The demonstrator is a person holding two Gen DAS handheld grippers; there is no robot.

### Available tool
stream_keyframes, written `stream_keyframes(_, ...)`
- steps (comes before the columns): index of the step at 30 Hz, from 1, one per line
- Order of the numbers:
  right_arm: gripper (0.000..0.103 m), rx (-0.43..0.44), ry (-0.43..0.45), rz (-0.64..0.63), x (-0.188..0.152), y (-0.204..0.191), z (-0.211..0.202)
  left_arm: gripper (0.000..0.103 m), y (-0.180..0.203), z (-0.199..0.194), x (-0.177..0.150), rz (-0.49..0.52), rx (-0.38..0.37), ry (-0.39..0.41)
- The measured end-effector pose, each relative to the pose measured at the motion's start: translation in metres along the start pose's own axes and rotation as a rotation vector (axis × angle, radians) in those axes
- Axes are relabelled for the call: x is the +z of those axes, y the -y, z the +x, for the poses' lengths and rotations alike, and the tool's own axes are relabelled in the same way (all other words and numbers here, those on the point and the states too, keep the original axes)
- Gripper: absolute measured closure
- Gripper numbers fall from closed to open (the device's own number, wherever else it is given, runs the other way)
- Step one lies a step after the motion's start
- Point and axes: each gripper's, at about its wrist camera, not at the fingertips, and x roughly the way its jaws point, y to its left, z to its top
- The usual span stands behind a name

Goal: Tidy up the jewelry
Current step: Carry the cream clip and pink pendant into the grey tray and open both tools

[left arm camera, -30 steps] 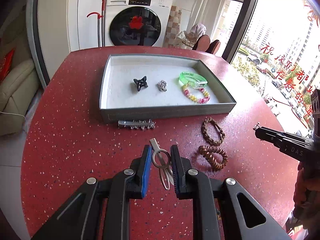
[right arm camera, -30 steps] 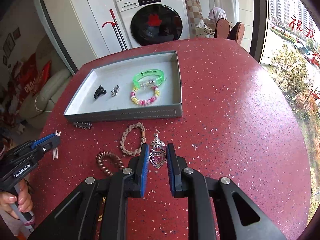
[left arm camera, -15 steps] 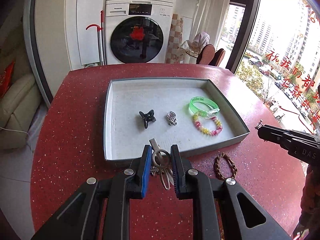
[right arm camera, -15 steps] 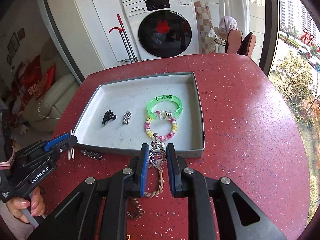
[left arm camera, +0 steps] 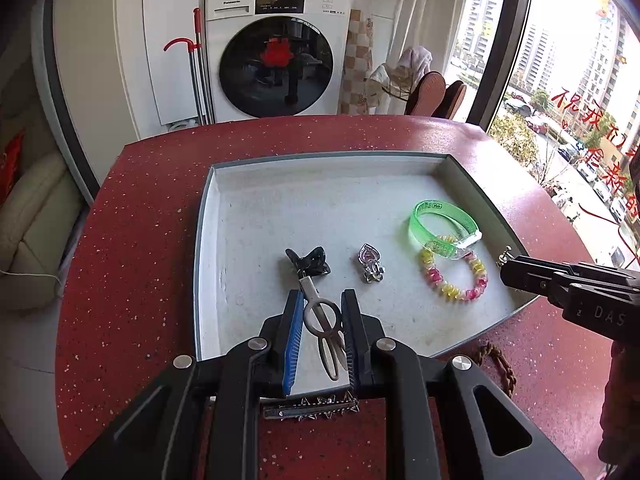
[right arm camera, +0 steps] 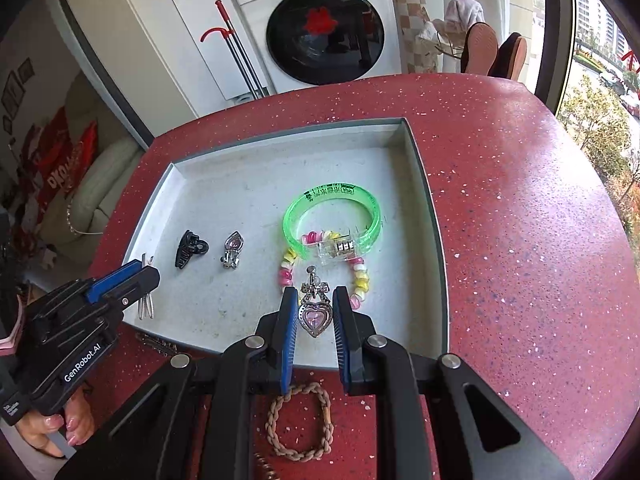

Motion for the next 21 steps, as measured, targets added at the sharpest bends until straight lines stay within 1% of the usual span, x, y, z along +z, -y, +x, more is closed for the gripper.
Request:
stream_keyframes(7, 0.084, -0.022, -0.037, -0.006, 0.007, 0.002, 0.025, 0.066, 0.004, 0.024, 0.003, 0.029, 0.01, -0.053)
stream_keyframes(14, 0.084, -0.042, -0.032, 0.021, 0.017, 0.01, 0.037, 0.066, 0.003, 0.04, 0.005, 0.031, 0.03, -0.076)
stream_keyframes(21, 0.084, -0.054, -0.027, 0.025, 0.015, 0.012, 0.041, 0.066, 0.007, 0.05, 0.002, 0.049, 0.081, -0.087)
